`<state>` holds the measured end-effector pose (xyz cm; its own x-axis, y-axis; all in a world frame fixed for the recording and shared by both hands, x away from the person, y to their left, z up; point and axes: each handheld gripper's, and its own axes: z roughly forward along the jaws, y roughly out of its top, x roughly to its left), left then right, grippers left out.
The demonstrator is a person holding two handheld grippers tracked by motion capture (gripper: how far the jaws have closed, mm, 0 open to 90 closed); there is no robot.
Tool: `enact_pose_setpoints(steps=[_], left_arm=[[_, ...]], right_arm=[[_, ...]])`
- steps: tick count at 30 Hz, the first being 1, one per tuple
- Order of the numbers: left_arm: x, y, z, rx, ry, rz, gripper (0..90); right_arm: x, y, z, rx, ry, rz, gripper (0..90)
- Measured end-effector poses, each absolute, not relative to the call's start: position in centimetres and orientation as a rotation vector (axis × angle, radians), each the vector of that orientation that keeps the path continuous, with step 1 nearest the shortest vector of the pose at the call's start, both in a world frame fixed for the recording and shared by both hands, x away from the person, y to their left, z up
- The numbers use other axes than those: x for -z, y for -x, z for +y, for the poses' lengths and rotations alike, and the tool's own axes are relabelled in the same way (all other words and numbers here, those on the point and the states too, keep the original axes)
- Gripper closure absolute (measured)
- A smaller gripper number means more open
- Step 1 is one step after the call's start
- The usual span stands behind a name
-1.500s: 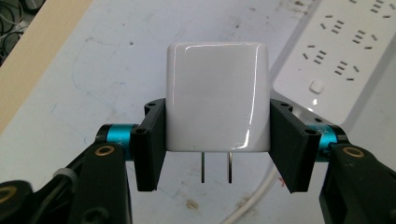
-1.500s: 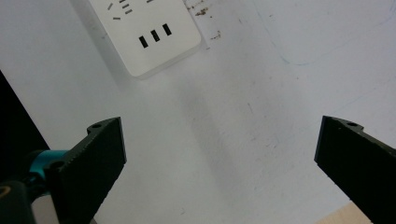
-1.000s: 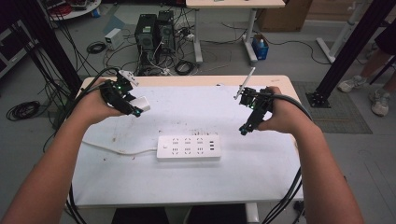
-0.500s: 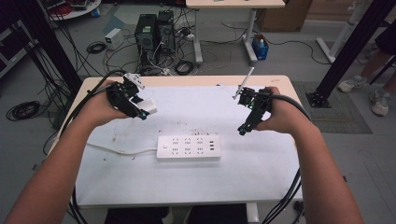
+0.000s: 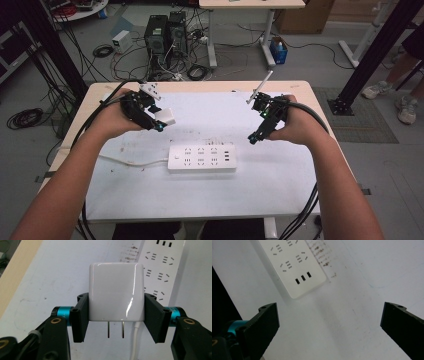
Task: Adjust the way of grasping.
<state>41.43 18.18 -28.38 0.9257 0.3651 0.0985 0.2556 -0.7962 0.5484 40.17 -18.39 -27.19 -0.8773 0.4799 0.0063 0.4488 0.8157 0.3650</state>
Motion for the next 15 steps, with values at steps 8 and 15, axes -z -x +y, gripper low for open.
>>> enact_pose_setpoints(steps=[8,15], left_arm=[[29.4,-40.8,16.8,-0.283,-2.514,0.382,42.6],[30.6,-39.9,15.7,-0.329,-2.506,0.313,42.5]], right_arm=[[28.3,-40.2,-17.1,-0.653,-0.778,2.918,1.3],[29.0,-40.3,-16.5,-0.729,-0.810,2.920,1.3]])
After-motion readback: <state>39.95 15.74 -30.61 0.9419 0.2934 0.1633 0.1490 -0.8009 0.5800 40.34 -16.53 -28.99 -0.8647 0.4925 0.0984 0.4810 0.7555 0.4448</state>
